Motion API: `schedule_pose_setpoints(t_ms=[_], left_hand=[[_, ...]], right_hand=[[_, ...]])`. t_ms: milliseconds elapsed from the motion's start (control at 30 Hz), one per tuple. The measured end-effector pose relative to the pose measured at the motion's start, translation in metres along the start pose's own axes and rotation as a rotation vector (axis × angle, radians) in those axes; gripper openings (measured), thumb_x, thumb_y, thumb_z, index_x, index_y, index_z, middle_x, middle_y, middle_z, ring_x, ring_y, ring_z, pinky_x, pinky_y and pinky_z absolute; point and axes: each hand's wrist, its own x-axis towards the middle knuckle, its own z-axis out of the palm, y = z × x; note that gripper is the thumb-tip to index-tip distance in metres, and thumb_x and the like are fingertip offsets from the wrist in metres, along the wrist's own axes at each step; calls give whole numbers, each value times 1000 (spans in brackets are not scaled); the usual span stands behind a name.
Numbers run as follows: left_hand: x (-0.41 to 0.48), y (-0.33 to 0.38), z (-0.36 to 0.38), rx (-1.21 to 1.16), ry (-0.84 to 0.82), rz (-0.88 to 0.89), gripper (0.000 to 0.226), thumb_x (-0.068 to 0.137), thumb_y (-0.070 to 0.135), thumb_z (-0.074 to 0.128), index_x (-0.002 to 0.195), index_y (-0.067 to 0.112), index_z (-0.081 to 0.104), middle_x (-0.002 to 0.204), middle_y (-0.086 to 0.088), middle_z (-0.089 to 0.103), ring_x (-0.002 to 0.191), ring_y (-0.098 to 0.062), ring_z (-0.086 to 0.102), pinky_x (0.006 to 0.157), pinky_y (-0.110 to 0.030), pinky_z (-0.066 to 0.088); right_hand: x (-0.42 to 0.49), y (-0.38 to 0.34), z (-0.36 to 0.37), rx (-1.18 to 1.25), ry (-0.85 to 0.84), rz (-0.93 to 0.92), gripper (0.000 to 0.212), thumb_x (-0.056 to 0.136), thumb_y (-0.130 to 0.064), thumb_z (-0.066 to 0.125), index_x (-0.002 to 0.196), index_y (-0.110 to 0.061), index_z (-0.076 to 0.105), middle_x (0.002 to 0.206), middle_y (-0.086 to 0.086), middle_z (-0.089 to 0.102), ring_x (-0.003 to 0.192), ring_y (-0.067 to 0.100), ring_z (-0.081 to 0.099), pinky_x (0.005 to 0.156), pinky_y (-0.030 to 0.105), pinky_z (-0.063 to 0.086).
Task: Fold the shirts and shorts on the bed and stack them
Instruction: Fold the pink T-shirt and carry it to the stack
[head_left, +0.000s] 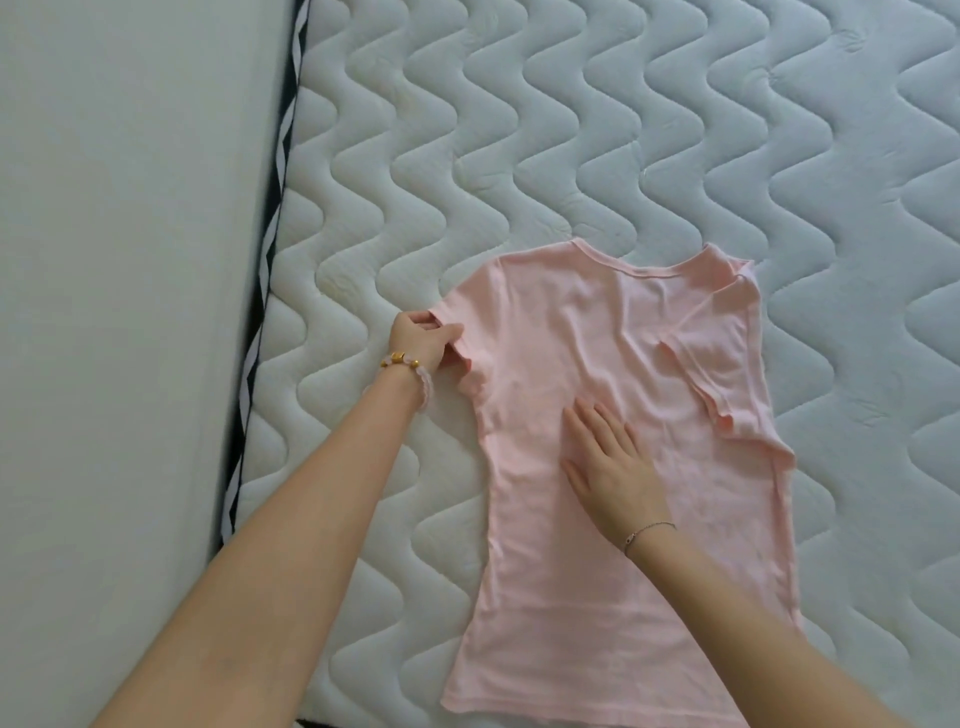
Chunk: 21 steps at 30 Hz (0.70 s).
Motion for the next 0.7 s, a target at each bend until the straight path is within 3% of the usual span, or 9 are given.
schedule_pose_setpoints(t_ms=[133,300,400,467,500,567,633,700], left_hand=[[3,2,-7,22,14,117,36,78,-3,68,103,7,43,84,-7,62,86,-27,61,79,-44,55],[5,2,-6,-26,25,67,38,79,-3,68,102,11,41,99,-17,60,88,-29,62,77,-43,55],[-1,-3,-3,-73,10,-35,37,78,4,70,109,1,50,100,-17,63,85,-28,64,77,-42,55],[-9,-7,1,34,-52,-28,18,78,10,71,91,3,60,84,-12,67,73,-21,64,76,-40,55],[-14,-8,4,93,-74,-7,11,79,10,70,79,7,60,68,-4,66,62,-13,61,70,-34,54],[-24,-9,12,180,-71,110,19,79,7,69,68,14,55,52,8,59,46,0,53,57,-22,47],[-37,-4,22,267,-10,284,14,73,15,68,67,18,55,61,6,59,54,-2,53,57,-20,44],[-52,2,36,403,19,406,7,75,22,67,81,18,65,78,0,68,70,-12,61,69,-26,50]], right_hand=[[-1,2,4,18,11,-6,55,89,-35,36,141,-18,37,146,0,42,136,15,25,111,35,14],[-1,8,4,19,1,-28,55,89,-36,36,142,-20,37,148,-3,40,138,14,23,112,36,14],[-1,11,4,36,3,-62,55,88,-35,37,141,-18,38,148,-1,40,138,16,23,112,38,15],[-3,14,2,55,23,-73,56,87,-32,38,141,-18,36,147,1,40,139,17,23,112,39,16],[-5,16,1,62,39,-71,57,86,-30,38,141,-17,35,147,1,40,139,18,24,111,40,17],[-8,22,-3,71,70,-55,58,85,-28,38,141,-15,37,147,2,41,138,18,26,110,41,18],[-10,29,-7,87,89,-27,58,85,-28,39,141,-13,38,146,5,41,137,21,30,110,42,20],[-13,37,-9,116,92,2,59,85,-27,40,142,-13,37,147,6,41,136,22,32,111,42,21]])
